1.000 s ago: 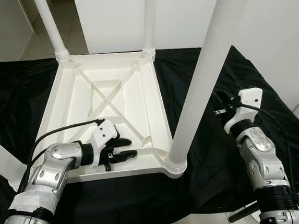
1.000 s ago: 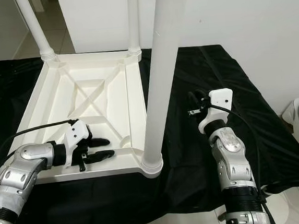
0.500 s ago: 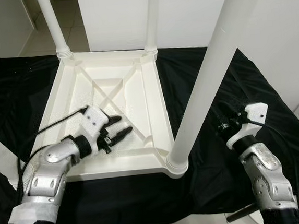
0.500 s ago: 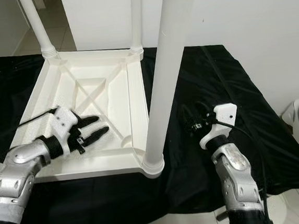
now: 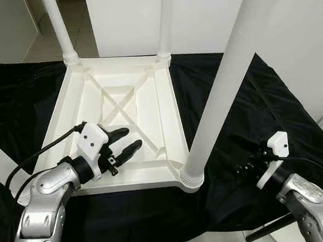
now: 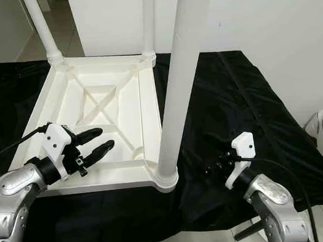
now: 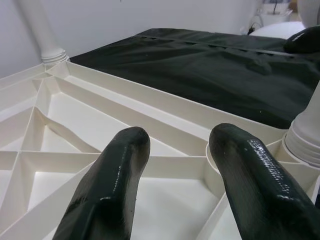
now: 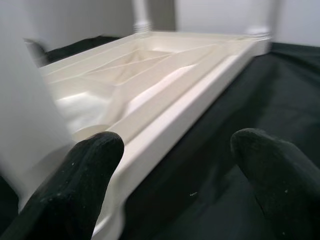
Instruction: Building children table
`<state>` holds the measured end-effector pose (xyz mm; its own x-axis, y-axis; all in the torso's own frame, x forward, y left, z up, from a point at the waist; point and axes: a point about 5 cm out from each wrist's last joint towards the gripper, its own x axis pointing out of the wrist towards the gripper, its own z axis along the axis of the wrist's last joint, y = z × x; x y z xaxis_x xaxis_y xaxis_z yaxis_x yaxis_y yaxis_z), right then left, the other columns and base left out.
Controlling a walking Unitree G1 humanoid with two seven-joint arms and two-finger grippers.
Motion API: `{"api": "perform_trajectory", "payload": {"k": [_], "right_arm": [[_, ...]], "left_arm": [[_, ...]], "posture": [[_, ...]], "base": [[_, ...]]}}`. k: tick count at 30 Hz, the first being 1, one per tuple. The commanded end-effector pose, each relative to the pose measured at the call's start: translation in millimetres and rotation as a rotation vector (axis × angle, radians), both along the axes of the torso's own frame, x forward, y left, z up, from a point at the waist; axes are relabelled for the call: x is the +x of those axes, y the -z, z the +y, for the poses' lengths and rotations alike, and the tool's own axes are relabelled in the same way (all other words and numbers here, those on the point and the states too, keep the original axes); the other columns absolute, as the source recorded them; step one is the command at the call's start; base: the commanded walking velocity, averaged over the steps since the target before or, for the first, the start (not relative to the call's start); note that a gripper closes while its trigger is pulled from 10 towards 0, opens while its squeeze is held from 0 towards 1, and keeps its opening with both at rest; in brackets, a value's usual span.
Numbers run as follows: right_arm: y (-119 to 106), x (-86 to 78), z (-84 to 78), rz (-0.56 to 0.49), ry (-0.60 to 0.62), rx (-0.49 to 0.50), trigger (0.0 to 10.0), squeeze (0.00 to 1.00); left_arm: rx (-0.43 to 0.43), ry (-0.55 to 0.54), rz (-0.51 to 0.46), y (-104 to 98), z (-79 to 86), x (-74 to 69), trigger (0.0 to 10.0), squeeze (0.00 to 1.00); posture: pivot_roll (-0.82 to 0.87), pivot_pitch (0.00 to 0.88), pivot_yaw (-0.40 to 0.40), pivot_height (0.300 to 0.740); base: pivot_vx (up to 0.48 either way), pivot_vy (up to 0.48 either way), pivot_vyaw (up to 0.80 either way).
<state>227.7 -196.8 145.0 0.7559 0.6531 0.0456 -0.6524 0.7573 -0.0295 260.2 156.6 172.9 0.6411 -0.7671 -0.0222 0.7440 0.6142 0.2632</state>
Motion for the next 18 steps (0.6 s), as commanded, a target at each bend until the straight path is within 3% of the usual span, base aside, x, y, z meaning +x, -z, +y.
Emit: {"api": "perform_trajectory", "payload": {"k": [1, 3, 8, 10, 18], "right_arm": [[0.8, -6.4, 1.3, 0.024, -0.073, -0.026, 10.0, 0.0], [1.1, -9.8, 4.3, 0.04, -0.165, -0.057, 10.0, 0.0], [-1.8, -8.5, 8.9, 0.037, -0.23, -0.07, 10.0, 0.0], [-6.4, -2.5, 16.6, 0.037, -0.302, -0.071, 10.0, 0.0], [-8.7, 12.0, 27.6, 0.025, -0.382, -0.08, 10.0, 0.0]], "left_arm": [[0.004, -0.058, -0.007, 0.2, 1.5, -2.2, 10.0, 0.0], [0.017, -0.042, -0.009, 0.1, -0.7, -5.8, 10.0, 0.0], [0.033, -0.02, 0.002, 2.2, -2.9, -7.7, 10.0, 0.0], [0.043, 0.004, 0.033, 5.2, -6.5, -10.4, 10.0, 0.0], [0.04, 0.035, 0.061, 10.1, -16.0, -18.2, 10.0, 0.0]], "posture": [[0.1, 0.017, -0.013, 0.74], [0.1, 0.011, -0.013, 0.74], [0.11, 0.008, -0.02, 0.74], [0.12, 0.007, -0.032, 0.74], [0.15, 0.016, -0.056, 0.74]], "base": [[0.0, 0.0, 0.0], [0.0, 0.0, 0.0], [0.0, 0.0, 0.0], [0.0, 0.0, 0.0], [0.0, 0.0, 0.0]]}}
